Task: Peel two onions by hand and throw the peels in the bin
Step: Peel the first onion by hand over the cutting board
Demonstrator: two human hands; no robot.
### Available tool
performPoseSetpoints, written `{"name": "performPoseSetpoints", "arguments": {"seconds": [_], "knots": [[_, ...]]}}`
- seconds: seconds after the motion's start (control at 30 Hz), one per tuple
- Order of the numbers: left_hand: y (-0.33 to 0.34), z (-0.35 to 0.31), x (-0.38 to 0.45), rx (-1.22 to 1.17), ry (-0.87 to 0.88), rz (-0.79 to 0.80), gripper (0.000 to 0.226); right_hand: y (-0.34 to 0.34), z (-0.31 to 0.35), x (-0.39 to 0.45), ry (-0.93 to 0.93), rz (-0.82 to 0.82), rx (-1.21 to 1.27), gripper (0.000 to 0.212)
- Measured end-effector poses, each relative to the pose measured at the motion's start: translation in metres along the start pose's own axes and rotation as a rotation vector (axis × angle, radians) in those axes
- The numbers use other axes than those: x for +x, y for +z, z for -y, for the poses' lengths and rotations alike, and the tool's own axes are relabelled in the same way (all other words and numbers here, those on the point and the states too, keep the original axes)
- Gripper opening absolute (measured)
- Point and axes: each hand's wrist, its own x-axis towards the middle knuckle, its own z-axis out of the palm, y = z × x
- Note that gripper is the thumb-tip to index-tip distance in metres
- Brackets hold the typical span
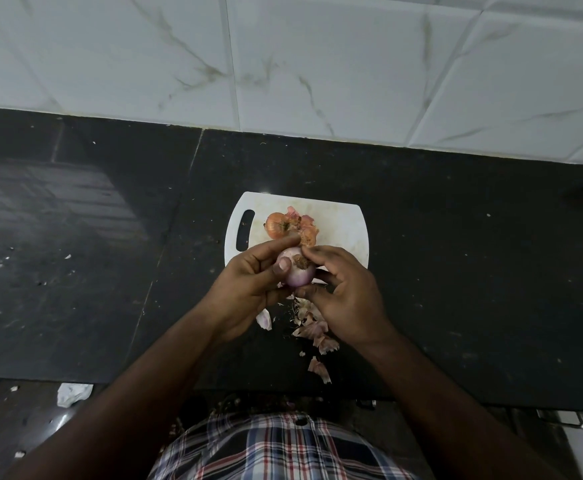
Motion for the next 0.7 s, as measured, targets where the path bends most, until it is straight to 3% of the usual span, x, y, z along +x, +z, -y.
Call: {"name": "performPoseSetpoints", "arguments": {"seconds": [0.07, 0.27, 0.43, 0.57, 0.7], "knots": [[0.000, 0.001, -0.001, -0.021, 0.024, 0.006, 0.042, 0.000, -0.001, 0.001, -0.015, 0.000, 0.000, 0.058], [0.012, 0.003, 0.002, -0.017, 0.107, -0.201, 0.020, -0.002, -0.003, 0.001, -0.097, 0.018, -0.124, 0.058], [0.016, -0.004, 0.002, 0.068, 0.106, -0.267, 0.022, -0.002, 0.002, -0.001, -0.146, 0.040, -0.118, 0.059], [0.012, -0.006, 0.005, 0.119, 0.053, -0.228, 0.031, -0.002, 0.004, 0.000, -0.085, 0.122, -0.059, 0.058], [-0.001, -0.009, 0.002, 0.048, -0.032, -0.046, 0.038, -0.005, 0.007, 0.002, -0.068, 0.104, -0.033, 0.057]]}}
